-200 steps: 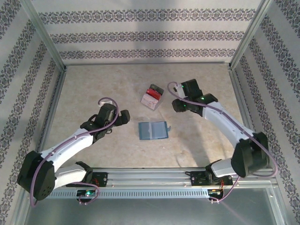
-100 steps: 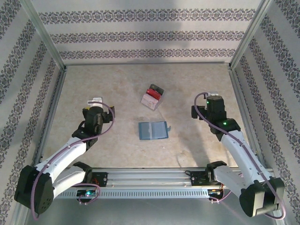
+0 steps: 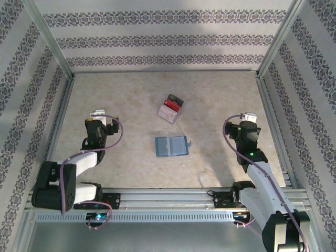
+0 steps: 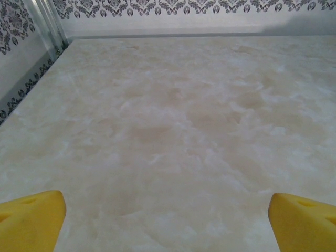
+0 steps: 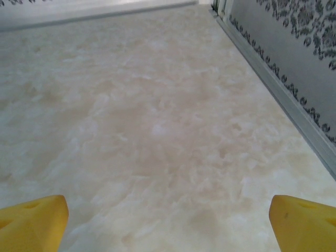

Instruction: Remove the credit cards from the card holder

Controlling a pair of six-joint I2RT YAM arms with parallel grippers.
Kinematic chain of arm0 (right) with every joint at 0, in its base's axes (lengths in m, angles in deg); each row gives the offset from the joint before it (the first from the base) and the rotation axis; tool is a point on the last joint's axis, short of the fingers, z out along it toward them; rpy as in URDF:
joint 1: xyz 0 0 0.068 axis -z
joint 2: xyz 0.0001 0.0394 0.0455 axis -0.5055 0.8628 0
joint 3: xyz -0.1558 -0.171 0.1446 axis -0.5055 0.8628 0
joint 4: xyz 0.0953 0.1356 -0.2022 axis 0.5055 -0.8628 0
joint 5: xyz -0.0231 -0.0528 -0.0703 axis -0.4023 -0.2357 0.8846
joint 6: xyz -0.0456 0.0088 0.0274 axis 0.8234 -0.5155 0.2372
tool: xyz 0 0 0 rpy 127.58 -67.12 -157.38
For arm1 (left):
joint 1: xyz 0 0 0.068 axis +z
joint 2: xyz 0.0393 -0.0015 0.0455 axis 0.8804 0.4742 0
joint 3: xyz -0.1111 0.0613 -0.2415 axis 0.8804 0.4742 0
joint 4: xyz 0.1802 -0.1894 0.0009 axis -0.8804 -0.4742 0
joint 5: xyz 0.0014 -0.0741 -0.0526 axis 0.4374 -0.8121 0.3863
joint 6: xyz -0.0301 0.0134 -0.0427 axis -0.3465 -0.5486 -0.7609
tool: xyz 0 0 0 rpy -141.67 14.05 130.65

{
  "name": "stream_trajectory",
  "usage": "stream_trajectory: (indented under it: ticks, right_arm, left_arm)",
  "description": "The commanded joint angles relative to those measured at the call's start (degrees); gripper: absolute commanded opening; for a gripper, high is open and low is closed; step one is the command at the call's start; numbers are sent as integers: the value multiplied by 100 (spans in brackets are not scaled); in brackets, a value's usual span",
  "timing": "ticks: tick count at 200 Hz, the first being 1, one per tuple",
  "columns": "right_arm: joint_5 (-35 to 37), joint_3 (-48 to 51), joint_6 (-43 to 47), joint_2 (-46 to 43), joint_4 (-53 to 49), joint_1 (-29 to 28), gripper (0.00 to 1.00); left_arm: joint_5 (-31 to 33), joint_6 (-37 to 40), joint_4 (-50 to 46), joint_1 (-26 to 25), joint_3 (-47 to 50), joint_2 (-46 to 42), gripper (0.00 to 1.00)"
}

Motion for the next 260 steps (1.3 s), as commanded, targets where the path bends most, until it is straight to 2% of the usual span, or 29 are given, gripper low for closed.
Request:
stream_trajectory:
  ticks: [1, 43, 64, 83, 105, 113, 120, 151, 200, 220, 260]
  right_arm:
    - [98, 428, 414, -73, 1353, 40, 98]
    - [-298, 1150, 928, -33, 2787, 58, 98]
    - [-522, 1168, 941, 269, 3090, 111, 98]
    - [-701, 1148, 914, 692, 3501, 179, 98]
    - [-871, 1096, 874, 1182, 3983, 265, 98]
    - [-904, 1075, 877, 1341, 4146, 285, 98]
    - [-938, 1068, 884, 1458, 4274, 308, 98]
    - [-1135, 1025, 937, 1906, 4685, 438, 98]
    - [-1539, 1147, 677, 2628, 5588, 542, 98]
    - [-1781, 1081, 657, 3020, 5949, 542, 98]
    - [-1611, 1308, 544, 4076, 7367, 542, 98]
  left_arm:
    - [-500, 142, 1320, 151, 204, 375, 99]
    - [-862, 187, 2580, 195, 432, 1339, 99]
    - [-1233, 275, 3069, 233, 389, 1861, 99]
    - [-1883, 329, 2095, 359, 55, 1684, 99]
    - [-2630, 192, 1745, 687, -196, 1738, 99]
    - [-2639, 153, 1995, 699, -146, 1821, 99]
    - [-2590, 160, 1836, 701, -172, 1778, 99]
    - [-1993, -13, 1906, 683, -130, 1767, 99]
    - [-2104, 17, 2117, 683, -27, 1775, 99]
    - [-2173, 42, 1933, 685, -119, 1776, 99]
    - [-2214, 68, 1888, 686, -145, 1773, 99]
